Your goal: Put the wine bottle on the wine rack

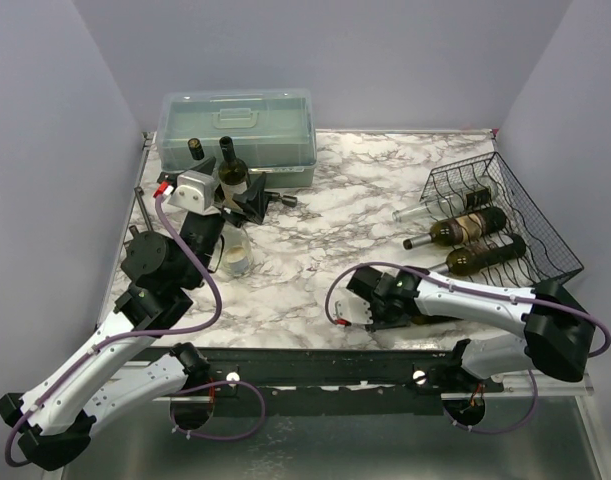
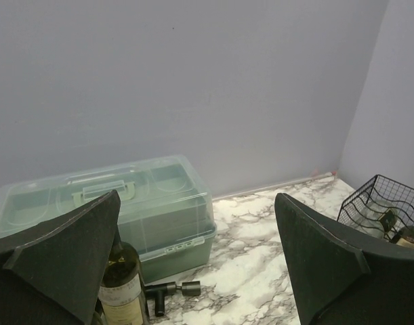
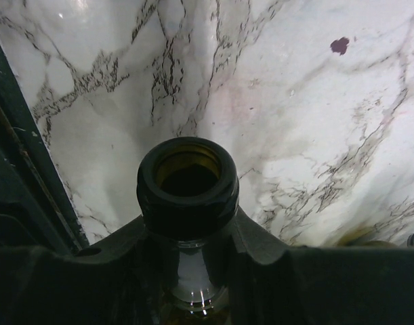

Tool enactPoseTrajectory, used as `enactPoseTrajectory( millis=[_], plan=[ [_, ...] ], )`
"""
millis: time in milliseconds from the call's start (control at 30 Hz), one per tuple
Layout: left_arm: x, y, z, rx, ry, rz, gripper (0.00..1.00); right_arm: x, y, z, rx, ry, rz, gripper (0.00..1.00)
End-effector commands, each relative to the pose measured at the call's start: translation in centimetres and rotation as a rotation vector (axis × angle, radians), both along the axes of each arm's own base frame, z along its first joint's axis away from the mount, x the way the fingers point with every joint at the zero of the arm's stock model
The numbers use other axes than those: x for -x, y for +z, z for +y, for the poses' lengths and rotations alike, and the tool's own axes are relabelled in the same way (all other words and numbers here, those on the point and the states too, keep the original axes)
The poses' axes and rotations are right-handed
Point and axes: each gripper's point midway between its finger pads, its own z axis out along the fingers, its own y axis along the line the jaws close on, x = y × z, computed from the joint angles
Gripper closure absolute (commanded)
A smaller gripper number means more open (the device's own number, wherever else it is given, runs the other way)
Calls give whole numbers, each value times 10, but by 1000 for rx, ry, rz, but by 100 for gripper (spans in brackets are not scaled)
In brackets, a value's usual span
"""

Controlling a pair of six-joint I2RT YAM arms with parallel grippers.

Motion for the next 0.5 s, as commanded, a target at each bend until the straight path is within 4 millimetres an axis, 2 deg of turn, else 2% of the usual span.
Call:
enactPoseTrajectory(
  millis=[0,167,267,400,467],
  plan=[
    [2,0,1,5,5,-11,2,-9,6,-38,155,30,-77,100],
    [4,1,1,5,5,-17,2,-20,6,-33,158,76,-120,99],
    [5,2,1,6,2,-21,2,-34,10,-21,132,109,-173,99],
    [6,3,2,4,3,-24,2,-51,27,15,35,106,-202,99],
    [7,4,3,4,7,-27,2,-51,38,36,-29,86,-159,99]
  ],
)
